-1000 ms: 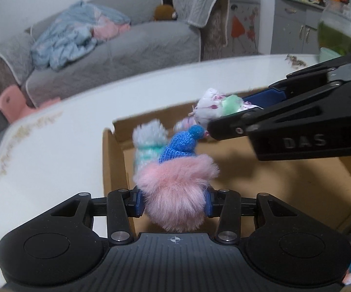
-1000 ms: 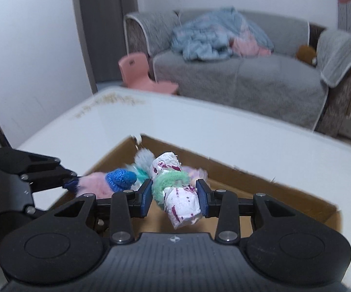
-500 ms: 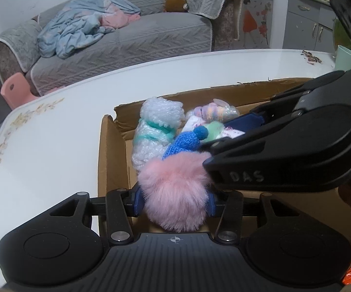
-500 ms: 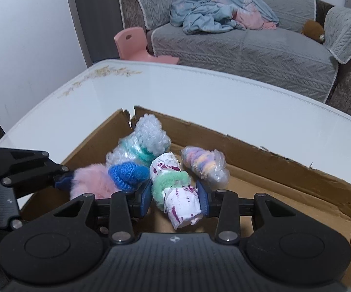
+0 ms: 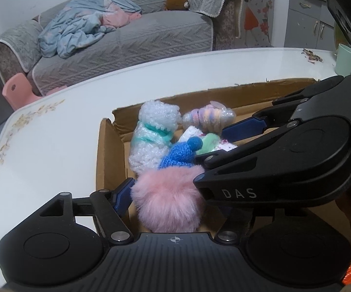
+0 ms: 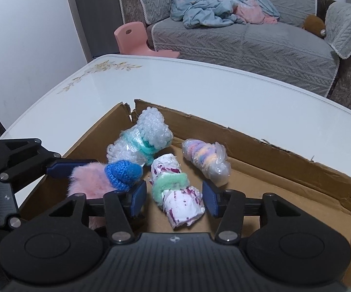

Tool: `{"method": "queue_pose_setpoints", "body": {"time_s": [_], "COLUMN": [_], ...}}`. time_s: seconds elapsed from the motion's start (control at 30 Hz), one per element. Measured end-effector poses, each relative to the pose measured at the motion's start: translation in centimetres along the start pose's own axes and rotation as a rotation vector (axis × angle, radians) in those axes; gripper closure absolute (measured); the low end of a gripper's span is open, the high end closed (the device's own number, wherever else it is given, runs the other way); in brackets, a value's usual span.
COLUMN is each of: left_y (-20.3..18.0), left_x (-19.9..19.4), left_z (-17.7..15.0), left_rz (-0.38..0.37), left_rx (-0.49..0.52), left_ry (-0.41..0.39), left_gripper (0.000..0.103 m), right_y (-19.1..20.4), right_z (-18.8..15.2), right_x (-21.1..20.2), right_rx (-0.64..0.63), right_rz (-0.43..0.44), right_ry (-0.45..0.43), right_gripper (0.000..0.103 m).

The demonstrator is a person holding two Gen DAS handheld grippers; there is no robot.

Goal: Organize objects
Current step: 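Carry both bundles into the tray and release them beside the others, then return to the row and grasp clear plastic bundle with left tool while right grasps teal-ringed sock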

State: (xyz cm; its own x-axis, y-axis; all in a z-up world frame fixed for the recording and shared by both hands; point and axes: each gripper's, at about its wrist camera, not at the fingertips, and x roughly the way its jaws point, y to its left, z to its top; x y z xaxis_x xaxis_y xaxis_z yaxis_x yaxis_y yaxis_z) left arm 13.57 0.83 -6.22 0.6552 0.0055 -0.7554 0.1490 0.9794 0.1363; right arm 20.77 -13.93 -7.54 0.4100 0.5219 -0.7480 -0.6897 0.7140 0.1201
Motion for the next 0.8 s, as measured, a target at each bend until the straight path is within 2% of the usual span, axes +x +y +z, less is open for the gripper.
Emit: {"method": "queue_pose_setpoints", "body": {"time_s": [0.1,0.3,0.53,0.63,0.8], "left_y": [0.0,0.0,0.4,0.9,1.6], "left_x": [-0.4,-1.4,-4.3,-6.0,-9.2], "left_z": [0.2,0.4,0.6,0.4,-0.2], "left_rz": [-0.004,-0.007,-0.002,-0.002,0.010], "left_rx": [-0.007,-0.007,-0.019,-0.028,-0.033], "left_ry": [-0.004,-0.009,-0.037,-0.058,-0.103], "left_gripper": [0.021,0.021,0.017,0.010,0.009], "right_y": [-0.1,0.2,0.8,1.1,1.9], "right_z": [0.4,0.8,1.1,1.2,1.1], "right_x": [0.1,-0.2,-1.9,-3.3,-6.3], "right_rx": [0.003,-0.006,-0.005,-0.006,-0.011], "right_rz": [-0.003,-0.004,0.001,0.003,0.010], "right_ry": [0.006,0.006,-0.009,-0.027,-0.081], "right_gripper": [0.052,0.052,0.051,0.042,0.041]}}
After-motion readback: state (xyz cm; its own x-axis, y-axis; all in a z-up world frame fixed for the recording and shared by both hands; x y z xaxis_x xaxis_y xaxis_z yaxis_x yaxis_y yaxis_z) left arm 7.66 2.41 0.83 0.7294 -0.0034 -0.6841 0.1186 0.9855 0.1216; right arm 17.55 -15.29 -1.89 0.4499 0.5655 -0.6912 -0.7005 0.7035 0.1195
